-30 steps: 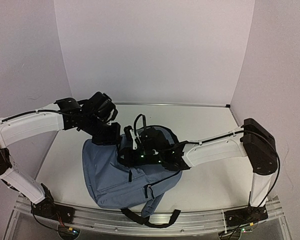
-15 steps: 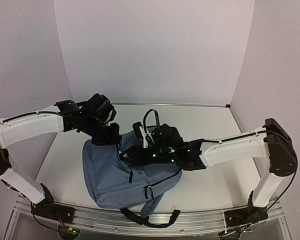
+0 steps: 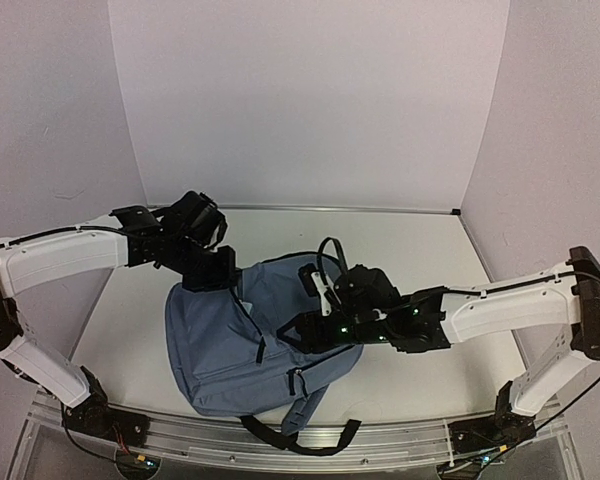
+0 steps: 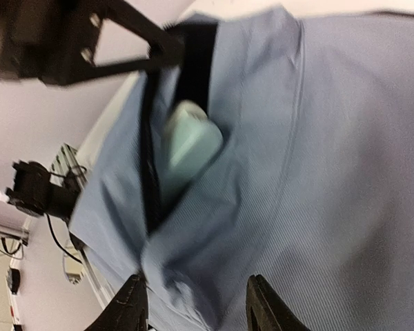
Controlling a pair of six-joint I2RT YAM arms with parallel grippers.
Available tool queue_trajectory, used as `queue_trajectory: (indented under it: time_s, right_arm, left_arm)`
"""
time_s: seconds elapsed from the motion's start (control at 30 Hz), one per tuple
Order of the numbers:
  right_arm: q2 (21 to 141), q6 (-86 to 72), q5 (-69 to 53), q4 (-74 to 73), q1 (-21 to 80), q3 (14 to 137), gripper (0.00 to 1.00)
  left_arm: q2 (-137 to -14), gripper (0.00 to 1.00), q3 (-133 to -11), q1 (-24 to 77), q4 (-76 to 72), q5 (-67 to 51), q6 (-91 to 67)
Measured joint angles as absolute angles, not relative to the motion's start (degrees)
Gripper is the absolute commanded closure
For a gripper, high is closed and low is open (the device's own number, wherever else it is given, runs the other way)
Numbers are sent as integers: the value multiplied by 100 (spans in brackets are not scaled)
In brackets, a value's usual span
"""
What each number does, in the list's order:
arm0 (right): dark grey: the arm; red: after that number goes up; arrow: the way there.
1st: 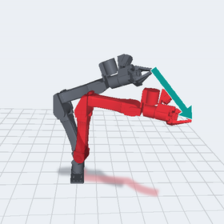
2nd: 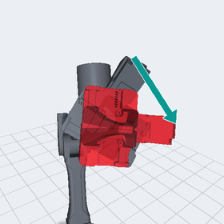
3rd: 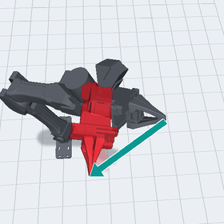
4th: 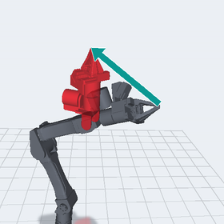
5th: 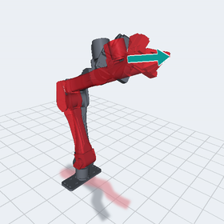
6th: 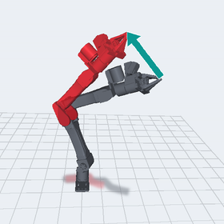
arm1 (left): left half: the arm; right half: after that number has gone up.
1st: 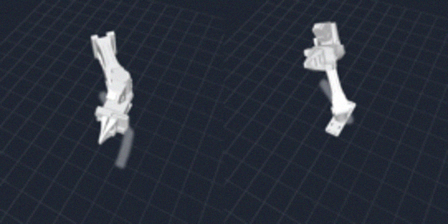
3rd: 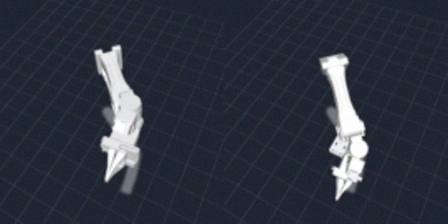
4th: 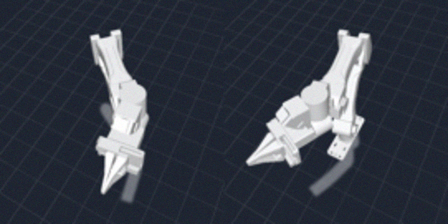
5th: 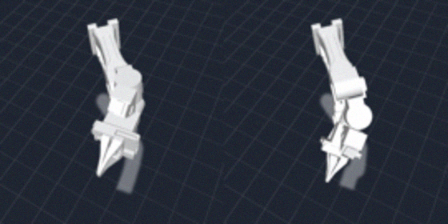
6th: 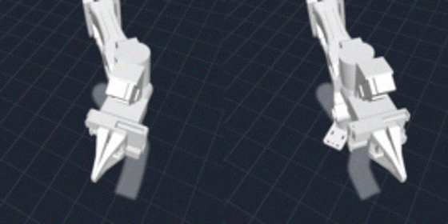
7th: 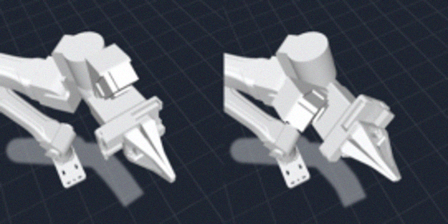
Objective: Pack the student bag
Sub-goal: Place the stationery in the student bag, then zip the student bag at the center of the board.
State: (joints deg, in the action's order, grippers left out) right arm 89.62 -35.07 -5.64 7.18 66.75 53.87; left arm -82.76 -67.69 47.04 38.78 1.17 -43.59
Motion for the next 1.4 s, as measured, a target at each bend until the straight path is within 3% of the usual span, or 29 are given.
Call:
queue_trajectory:
  time_s: [0.37, 0.53, 0.57, 0.63, 0.73, 0.8, 0.9, 1.03, 1.2, 1.4]
  right_arm:
    - [9193, -3589, -786, 650, 6694, 5349, 69]
    - [9312, -3588, -871, 742, 6696, 5402, 99]
    - [9327, -3620, -882, 780, 6694, 5404, 100]
    - [9352, -3607, -876, 823, 6694, 5415, 100]
    - [9365, -3679, -772, 850, 6695, 5422, 100]
    - [9365, -3768, -622, 838, 6713, 5422, 100]
    - [9355, -3944, -257, 767, 6772, 5422, 100]
    - [9308, -4112, 128, 654, 6771, 5422, 100]
    - [9275, -4235, 528, 493, 6709, 5483, 100]
    - [9277, -4287, 816, 341, 6676, 5609, 100]
  left_arm:
    - [-8278, 100, -6667, 4675, 3739, 108, -4359]
    - [-8317, 100, -6667, 4644, 3700, 108, -4344]
    - [-8341, 99, -6667, 4633, 3680, 110, -4335]
    - [-8415, 81, -6671, 4608, 3639, 113, -4304]
    - [-8506, 42, -6703, 4580, 3604, 146, -4111]
    - [-8533, 31, -6761, 4559, 3595, 165, -3909]
    - [-8501, 24, -6890, 4623, 3599, 178, -3570]
    - [-8354, 26, -7050, 5183, 3712, 311, -3169]
    - [-8294, 47, -7131, 6035, 3796, 161, -3028]
    - [-8294, 50, -7124, 6573, 3956, 177, -3404]
